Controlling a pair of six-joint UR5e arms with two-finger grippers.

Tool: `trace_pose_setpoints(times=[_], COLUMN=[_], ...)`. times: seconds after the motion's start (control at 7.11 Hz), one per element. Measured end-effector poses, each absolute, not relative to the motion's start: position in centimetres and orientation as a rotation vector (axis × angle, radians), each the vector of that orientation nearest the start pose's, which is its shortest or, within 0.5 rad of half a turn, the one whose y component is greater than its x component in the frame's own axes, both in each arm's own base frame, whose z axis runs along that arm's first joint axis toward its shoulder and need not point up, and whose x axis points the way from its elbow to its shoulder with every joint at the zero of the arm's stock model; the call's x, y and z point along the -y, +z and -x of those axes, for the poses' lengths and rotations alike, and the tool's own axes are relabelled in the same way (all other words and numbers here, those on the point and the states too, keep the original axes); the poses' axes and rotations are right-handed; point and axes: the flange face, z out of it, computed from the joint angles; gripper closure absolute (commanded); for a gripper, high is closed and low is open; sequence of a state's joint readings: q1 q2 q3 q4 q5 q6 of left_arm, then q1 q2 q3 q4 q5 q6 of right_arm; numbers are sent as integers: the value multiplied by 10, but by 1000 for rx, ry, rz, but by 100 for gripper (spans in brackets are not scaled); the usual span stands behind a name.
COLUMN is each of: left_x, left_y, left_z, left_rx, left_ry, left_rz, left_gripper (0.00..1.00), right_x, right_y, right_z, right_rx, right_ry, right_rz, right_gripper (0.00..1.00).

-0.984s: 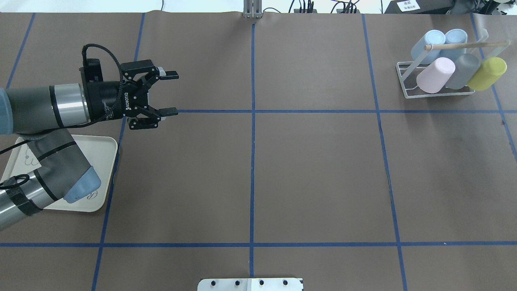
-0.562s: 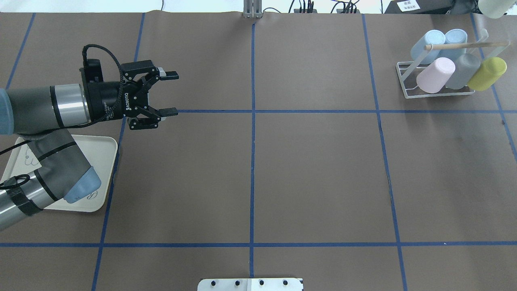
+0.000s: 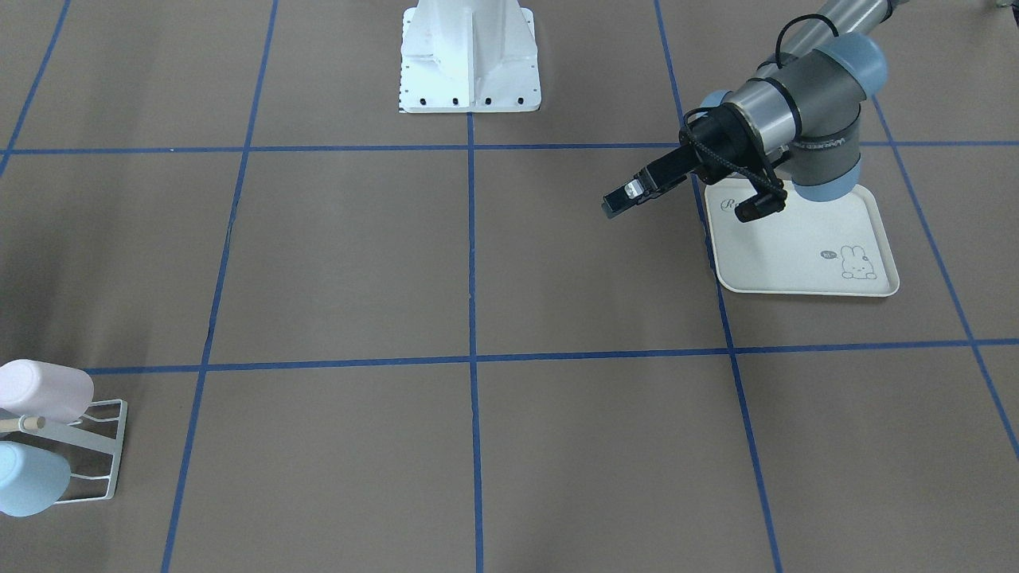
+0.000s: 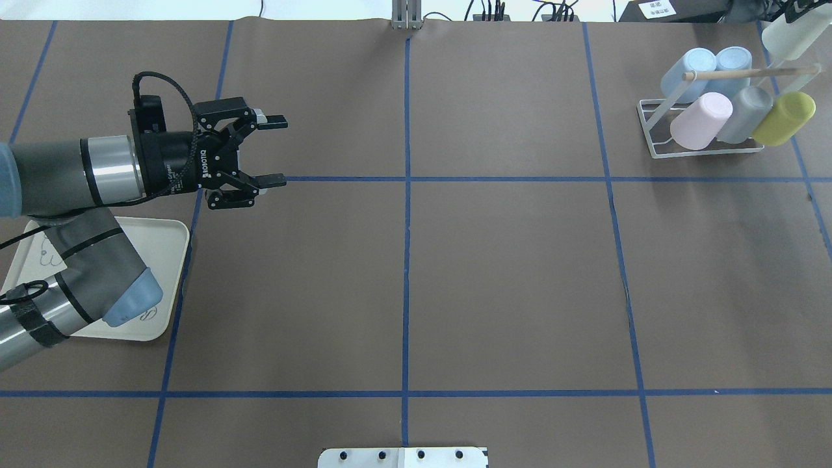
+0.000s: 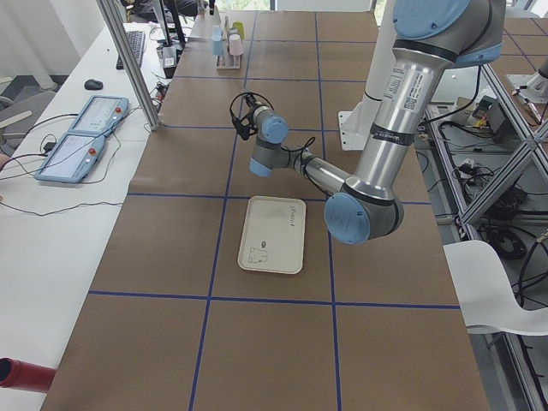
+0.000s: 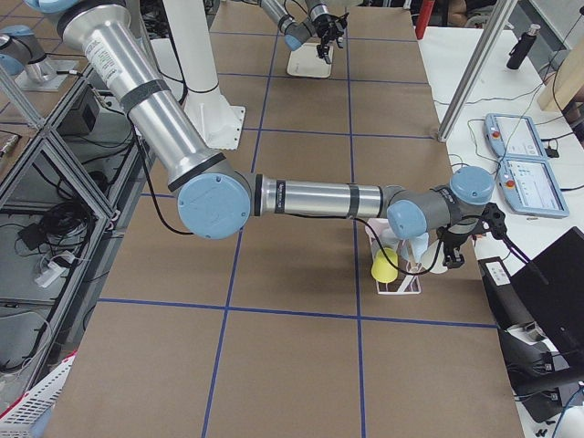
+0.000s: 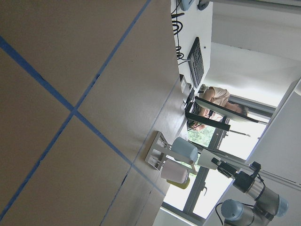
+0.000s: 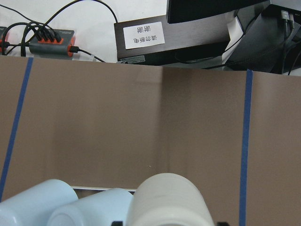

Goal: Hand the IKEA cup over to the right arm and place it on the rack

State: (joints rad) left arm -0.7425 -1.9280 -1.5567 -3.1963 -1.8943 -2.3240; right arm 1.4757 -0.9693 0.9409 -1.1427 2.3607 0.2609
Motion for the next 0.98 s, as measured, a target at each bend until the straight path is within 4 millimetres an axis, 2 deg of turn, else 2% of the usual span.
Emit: trace_pose_setpoints(times=[0.56, 0.7, 0.84, 0.98], left_x=[458, 458, 458, 458], left_y=[300, 300, 300, 300], left_z=[-348, -349, -349, -349], left_rx=[-1996, -1995, -1994, -1994], left_ry=[-660, -660, -661, -662], left_rz=[228, 228, 228, 228], left_gripper=[0, 0, 0, 0], right_x=[743, 741, 740, 741], right_y=[571, 577, 581, 583], right_z=[35, 40, 44, 49], right_rx=[820, 805, 778, 742], right_ry=[-32, -35, -37, -40], right_rz=[-201, -196, -197, -203], right_gripper=[75, 45, 2, 1])
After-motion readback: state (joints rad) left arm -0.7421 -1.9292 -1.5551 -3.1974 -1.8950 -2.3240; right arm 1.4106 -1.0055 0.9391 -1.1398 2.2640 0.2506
